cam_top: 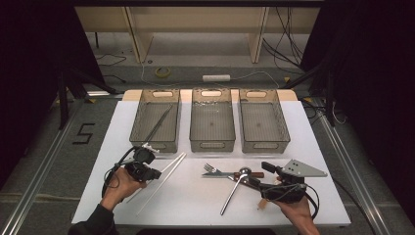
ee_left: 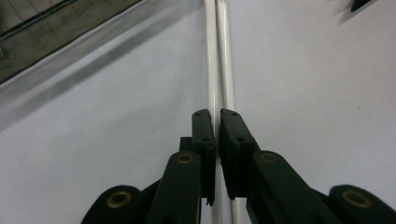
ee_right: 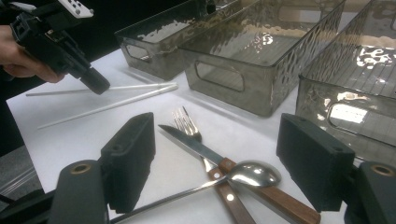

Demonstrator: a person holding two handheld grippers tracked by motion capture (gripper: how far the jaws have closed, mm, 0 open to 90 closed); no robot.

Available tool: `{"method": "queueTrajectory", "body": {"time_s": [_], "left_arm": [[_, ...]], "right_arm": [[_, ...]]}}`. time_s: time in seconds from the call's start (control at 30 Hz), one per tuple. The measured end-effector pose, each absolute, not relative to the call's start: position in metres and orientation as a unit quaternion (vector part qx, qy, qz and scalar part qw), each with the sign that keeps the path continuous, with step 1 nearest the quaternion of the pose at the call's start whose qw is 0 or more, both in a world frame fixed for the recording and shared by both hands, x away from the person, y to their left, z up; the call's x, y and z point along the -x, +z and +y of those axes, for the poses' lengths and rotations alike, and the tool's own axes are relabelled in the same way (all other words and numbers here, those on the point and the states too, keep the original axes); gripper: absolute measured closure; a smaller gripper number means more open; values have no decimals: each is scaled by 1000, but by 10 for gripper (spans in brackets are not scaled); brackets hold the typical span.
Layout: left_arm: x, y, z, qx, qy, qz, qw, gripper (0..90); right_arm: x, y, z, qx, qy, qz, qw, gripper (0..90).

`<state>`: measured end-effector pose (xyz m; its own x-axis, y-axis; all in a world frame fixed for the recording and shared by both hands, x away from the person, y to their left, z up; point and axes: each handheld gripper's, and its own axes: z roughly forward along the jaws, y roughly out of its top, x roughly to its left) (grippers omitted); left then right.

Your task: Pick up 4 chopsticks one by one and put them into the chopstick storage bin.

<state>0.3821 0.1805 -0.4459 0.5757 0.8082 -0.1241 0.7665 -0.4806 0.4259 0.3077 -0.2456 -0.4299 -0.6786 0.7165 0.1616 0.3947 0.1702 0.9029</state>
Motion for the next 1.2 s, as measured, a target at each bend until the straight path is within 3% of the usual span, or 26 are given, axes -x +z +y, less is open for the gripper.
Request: {"method": "queueTrajectory", "body": {"time_s": [1.2], "left_arm": [[-374, -405, 186, -844, 57, 440, 303, 848]], "right_arm": [[-308, -431, -246, -372, 526, 750, 150, 294]]}}
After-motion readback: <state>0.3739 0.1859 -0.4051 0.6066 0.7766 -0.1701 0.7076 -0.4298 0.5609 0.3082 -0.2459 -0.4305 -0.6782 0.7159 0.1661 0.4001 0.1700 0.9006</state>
